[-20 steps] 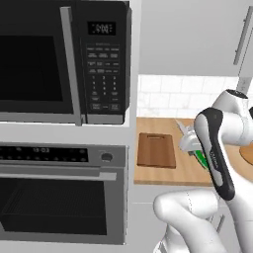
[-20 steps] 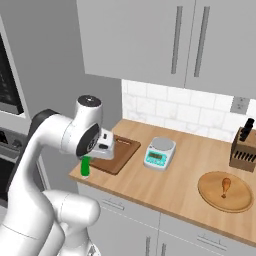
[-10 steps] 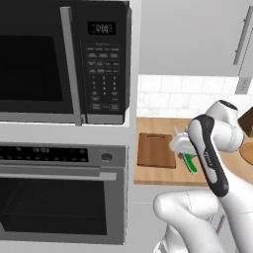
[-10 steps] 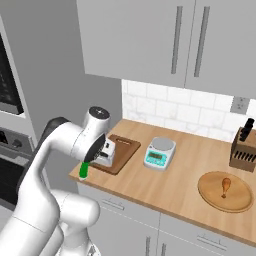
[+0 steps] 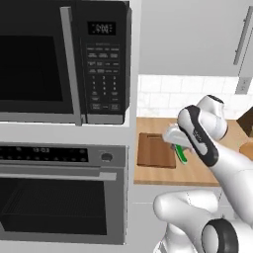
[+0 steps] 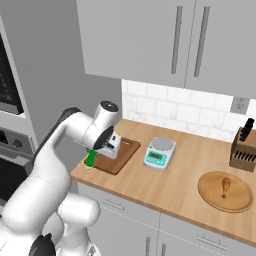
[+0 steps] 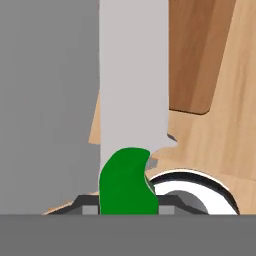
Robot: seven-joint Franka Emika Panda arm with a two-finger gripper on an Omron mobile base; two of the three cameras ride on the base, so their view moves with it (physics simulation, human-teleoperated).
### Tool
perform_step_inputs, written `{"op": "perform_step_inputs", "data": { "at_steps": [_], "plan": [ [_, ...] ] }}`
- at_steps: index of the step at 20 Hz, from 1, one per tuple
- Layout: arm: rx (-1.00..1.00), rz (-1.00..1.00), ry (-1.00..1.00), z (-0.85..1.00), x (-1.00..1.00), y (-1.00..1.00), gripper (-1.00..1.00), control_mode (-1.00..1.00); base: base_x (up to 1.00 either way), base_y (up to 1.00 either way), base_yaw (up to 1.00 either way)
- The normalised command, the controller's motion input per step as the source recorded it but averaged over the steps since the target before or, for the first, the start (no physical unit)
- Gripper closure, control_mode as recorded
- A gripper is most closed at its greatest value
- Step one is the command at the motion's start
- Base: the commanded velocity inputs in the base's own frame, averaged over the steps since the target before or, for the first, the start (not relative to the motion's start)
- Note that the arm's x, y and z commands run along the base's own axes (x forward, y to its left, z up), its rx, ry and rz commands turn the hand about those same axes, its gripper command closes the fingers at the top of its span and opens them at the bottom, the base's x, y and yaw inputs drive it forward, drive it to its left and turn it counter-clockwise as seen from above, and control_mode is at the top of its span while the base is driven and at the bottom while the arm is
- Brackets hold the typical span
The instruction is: Pick up the knife from the drawer and place it on the cutting board. Then place the meat from the plate to the cutting board.
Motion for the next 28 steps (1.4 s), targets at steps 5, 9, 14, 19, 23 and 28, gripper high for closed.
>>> {"op": "perform_step_inputs", "data": {
  "at_steps": [5, 9, 14, 19, 23, 28],
  "plan": [
    [0.02, -0.03, 0.00, -0.29, 0.50, 0.00, 1.00, -1.00, 0.00, 0.00, 0.00],
    [0.01, -0.03, 0.00, -0.30, 0.47, 0.01, 1.00, -1.00, 0.00, 0.00, 0.00],
    [0.00, -0.01, 0.00, -0.34, 0.43, 0.09, 1.00, -1.00, 0.00, 0.00, 0.00],
    [0.04, 0.00, 0.00, -0.51, 0.37, 0.01, 1.00, -1.00, 0.00, 0.00, 0.00],
    [0.09, 0.00, 0.00, -0.48, 0.42, 0.01, 1.00, -1.00, 0.00, 0.00, 0.00],
    [0.07, 0.00, 0.01, -0.23, 0.44, 0.02, 1.00, -1.00, 0.00, 0.00, 0.00]
  ]
}}
